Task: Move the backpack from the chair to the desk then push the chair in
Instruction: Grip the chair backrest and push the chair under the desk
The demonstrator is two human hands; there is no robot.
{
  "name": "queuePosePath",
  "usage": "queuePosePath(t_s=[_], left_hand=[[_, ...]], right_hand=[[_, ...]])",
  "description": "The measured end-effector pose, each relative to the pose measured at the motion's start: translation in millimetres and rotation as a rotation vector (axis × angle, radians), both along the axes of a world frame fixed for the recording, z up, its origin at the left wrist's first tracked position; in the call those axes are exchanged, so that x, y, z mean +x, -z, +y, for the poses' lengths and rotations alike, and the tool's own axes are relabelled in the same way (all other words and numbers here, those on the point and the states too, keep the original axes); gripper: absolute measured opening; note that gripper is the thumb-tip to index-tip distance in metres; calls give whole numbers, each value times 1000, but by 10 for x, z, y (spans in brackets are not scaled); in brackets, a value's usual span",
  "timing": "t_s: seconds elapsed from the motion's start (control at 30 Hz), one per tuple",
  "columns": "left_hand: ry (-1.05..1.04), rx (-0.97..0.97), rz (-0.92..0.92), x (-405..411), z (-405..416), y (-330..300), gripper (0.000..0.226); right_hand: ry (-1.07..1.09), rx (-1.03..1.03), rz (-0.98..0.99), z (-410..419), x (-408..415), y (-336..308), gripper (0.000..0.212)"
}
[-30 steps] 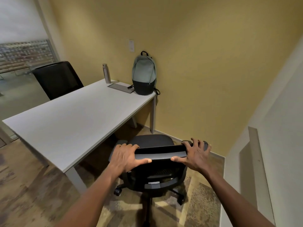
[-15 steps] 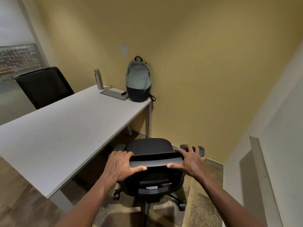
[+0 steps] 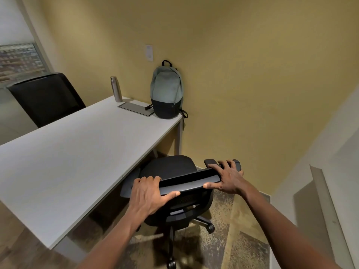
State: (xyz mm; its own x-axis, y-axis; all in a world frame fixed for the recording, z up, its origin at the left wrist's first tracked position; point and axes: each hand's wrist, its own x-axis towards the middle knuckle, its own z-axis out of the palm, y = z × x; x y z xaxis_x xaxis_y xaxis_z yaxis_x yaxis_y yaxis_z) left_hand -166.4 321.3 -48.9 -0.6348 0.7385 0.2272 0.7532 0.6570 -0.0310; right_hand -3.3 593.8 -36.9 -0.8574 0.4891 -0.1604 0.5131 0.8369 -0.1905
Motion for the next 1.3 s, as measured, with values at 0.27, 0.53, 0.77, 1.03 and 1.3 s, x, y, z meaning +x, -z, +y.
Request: queuePosePath(t_s=[0.27, 0.53, 0.77, 1.03, 1.3], left_hand=[[-101, 20, 8, -106, 301, 6, 100], [-241, -2, -22, -322, 614, 28, 98], [-300, -20, -51, -498, 875, -6, 99], [-215, -112, -185, -852, 1058, -64, 112], [-258, -86, -306, -1012, 1295, -49, 123]], right_hand=[[-77, -110, 56, 567, -524, -28, 118], [-163, -165, 110, 906, -1053, 6, 120], [-143, -163, 165, 1025, -1287, 42, 111], [144, -245, 388, 832, -1542, 25, 81], [154, -244, 391, 1055, -1810, -63, 66]])
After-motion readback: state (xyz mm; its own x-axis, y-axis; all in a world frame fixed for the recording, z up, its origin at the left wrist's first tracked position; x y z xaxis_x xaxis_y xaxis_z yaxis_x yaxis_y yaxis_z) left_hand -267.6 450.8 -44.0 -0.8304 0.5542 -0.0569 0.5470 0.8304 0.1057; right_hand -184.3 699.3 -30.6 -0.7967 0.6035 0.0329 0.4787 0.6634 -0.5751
